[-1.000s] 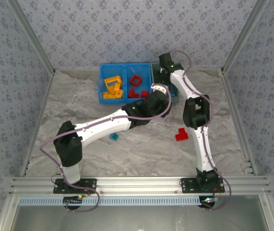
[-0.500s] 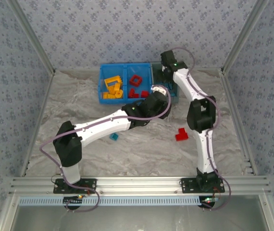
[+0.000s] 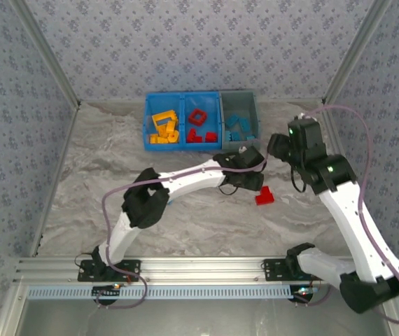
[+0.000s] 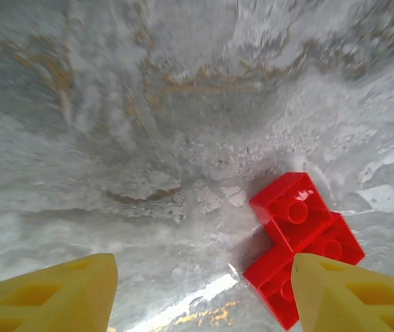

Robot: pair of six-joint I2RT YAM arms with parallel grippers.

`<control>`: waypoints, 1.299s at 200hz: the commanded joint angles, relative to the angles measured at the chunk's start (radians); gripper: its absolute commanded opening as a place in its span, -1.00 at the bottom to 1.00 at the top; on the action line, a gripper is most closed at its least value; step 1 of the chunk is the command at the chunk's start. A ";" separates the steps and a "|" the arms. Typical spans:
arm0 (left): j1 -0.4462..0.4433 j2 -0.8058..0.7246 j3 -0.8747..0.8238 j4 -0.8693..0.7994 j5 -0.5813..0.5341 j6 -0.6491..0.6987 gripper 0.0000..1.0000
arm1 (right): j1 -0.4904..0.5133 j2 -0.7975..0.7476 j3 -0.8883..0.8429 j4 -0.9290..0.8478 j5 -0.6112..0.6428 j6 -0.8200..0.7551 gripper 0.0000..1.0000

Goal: Sort the legos into containers by color

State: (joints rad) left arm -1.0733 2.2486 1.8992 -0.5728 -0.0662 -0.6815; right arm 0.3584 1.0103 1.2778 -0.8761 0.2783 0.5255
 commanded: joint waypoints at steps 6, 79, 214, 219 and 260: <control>-0.052 0.011 0.081 -0.061 0.041 0.054 0.38 | 0.004 -0.118 -0.028 -0.145 0.027 0.066 0.31; -0.095 0.061 0.075 -0.050 0.102 0.612 0.50 | 0.003 -0.261 0.014 -0.200 0.027 0.069 0.40; -0.094 0.215 0.220 -0.095 0.140 0.692 -0.31 | 0.000 -0.257 0.036 -0.192 0.002 0.074 0.40; -0.095 0.210 0.214 -0.093 0.140 0.693 -0.41 | 0.000 -0.257 0.035 -0.189 0.001 0.073 0.40; -0.105 0.024 0.004 -0.001 0.135 0.645 -0.65 | -0.002 -0.244 0.031 -0.154 -0.077 0.042 0.41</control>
State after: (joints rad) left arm -1.1671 2.4210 2.0323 -0.6121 0.0559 -0.0006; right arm 0.3584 0.7555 1.2877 -1.0580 0.2684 0.5842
